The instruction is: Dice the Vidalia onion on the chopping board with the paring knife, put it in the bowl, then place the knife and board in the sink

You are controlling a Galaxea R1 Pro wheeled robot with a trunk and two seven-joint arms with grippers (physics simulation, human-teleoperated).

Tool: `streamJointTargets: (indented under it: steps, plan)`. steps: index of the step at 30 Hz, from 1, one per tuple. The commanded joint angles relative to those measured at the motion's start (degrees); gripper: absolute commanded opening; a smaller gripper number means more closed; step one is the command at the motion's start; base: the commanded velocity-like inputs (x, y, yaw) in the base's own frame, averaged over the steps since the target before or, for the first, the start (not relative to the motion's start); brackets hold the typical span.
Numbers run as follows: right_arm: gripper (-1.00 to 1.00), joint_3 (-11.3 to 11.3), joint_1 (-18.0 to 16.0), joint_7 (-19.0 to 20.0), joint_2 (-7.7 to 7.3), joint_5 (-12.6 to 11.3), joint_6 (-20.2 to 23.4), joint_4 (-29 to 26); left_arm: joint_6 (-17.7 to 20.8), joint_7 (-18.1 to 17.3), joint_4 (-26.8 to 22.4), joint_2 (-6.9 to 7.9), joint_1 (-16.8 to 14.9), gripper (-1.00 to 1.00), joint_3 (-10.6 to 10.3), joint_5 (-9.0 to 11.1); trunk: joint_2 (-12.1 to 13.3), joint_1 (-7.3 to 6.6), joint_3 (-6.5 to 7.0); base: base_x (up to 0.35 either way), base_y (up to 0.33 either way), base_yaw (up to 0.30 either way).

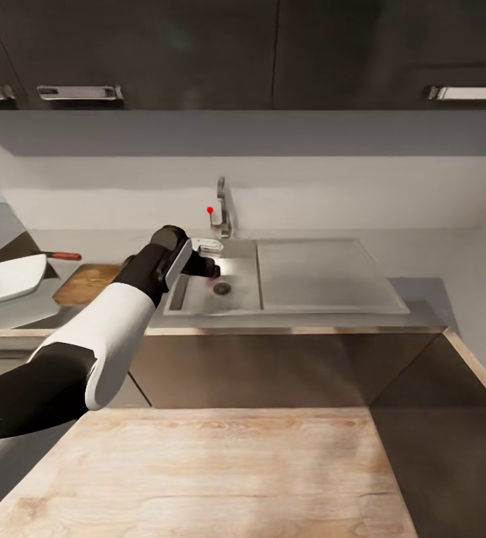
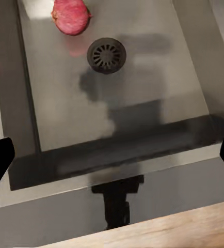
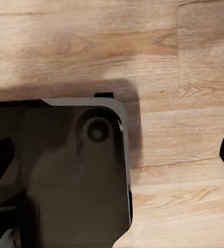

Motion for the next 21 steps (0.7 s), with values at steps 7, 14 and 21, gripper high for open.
streamJointTargets:
  steps: [7, 14, 21]
  plan:
    - [1.00, -0.49, -0.03, 0.40, 0.04, 0.26, -0.17, 0.01, 0.17, 0.19, 0.03, 0.26, -0.06, 1.00, -0.11, 0.05, -0.10, 0.06, -0.10, 0.271, 0.016, 0.000]
    - [1.00, -0.49, -0.03, 0.40, 0.10, 0.26, -0.17, -0.01, 0.13, 0.35, -0.18, 0.27, -0.06, 1.00, -0.10, 0.01, -0.10, 0.06, -0.10, 0.266, 0.144, 0.000]
    - [1.00, -0.49, -0.03, 0.40, 0.13, 0.26, -0.17, 0.00, 0.13, 0.37, -0.30, 0.25, -0.05, 1.00, -0.12, 0.01, -0.10, 0.06, -0.12, 0.080, 0.013, 0.000]
